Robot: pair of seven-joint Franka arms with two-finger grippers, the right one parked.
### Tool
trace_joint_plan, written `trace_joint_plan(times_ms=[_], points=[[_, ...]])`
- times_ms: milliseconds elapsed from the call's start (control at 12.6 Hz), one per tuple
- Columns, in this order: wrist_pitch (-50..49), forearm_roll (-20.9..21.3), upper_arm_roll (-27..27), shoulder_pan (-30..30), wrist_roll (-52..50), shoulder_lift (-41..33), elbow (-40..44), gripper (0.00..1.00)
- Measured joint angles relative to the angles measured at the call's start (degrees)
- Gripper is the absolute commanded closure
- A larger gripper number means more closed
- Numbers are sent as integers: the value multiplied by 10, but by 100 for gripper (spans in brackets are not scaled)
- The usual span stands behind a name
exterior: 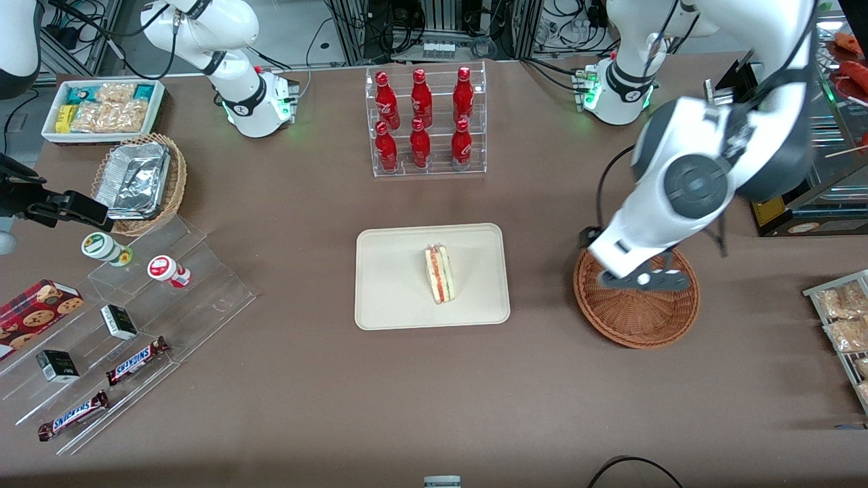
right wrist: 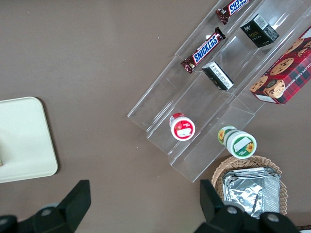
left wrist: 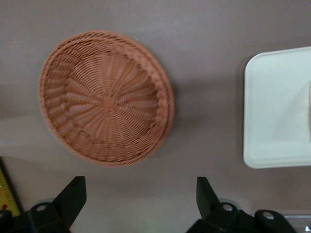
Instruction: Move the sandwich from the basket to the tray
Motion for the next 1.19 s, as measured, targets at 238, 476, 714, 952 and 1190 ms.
trace_joint_plan(times_ms=[238, 476, 714, 952, 1190], points=[[-11, 0, 0, 38, 58, -69, -50, 0], [-45, 0, 32, 51, 121, -130, -71, 0], [-60, 0, 38, 110, 192, -172, -72, 0], [-70, 0, 37, 136, 207, -187, -66, 0], [-76, 0, 37, 147, 207, -191, -51, 0]])
